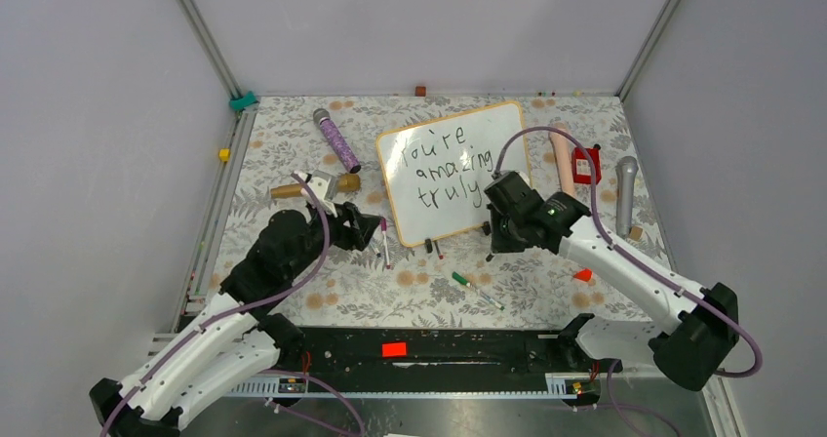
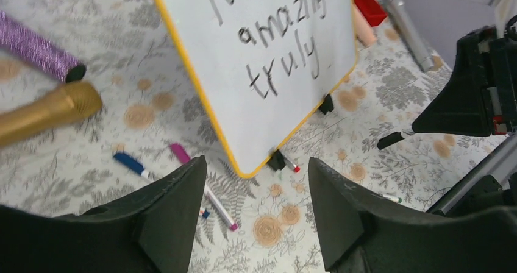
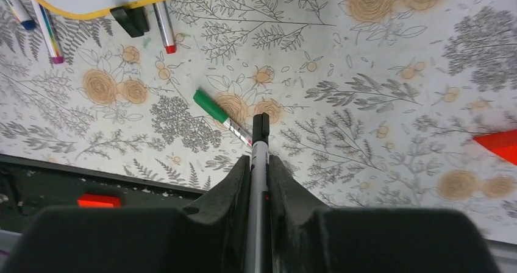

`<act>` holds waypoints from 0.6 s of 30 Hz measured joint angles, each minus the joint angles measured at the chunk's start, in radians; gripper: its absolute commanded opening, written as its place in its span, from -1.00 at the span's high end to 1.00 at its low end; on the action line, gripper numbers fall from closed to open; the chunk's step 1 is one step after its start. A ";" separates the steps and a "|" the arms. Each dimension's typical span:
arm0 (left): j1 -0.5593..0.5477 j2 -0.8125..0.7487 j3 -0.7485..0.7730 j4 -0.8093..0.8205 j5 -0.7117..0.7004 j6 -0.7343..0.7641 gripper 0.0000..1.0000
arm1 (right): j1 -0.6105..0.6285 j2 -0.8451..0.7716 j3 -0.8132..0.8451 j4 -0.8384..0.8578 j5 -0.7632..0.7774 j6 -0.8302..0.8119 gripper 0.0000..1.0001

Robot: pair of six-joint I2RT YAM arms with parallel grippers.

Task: Write a sentence on the whiteboard
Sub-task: Put down the whiteboard marker at the center of the board, then reset both arms

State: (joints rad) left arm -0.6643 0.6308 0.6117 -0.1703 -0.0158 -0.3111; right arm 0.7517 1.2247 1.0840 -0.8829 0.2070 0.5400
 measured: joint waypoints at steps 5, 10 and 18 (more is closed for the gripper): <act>0.008 0.040 -0.001 -0.054 -0.058 -0.060 -0.34 | -0.121 0.013 -0.113 0.161 -0.198 0.034 -0.07; 0.029 0.106 0.024 -0.116 -0.063 -0.084 -0.44 | -0.137 0.072 -0.127 0.291 -0.331 0.095 -0.99; 0.118 0.094 0.027 -0.146 -0.062 -0.098 -0.51 | -0.232 -0.070 -0.198 0.348 -0.270 0.137 -0.99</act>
State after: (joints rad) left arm -0.5461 0.7246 0.6388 -0.3161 -0.0776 -0.4088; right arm 0.5201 1.1545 0.8856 -0.5350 -0.0635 0.6773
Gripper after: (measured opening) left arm 0.743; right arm 0.993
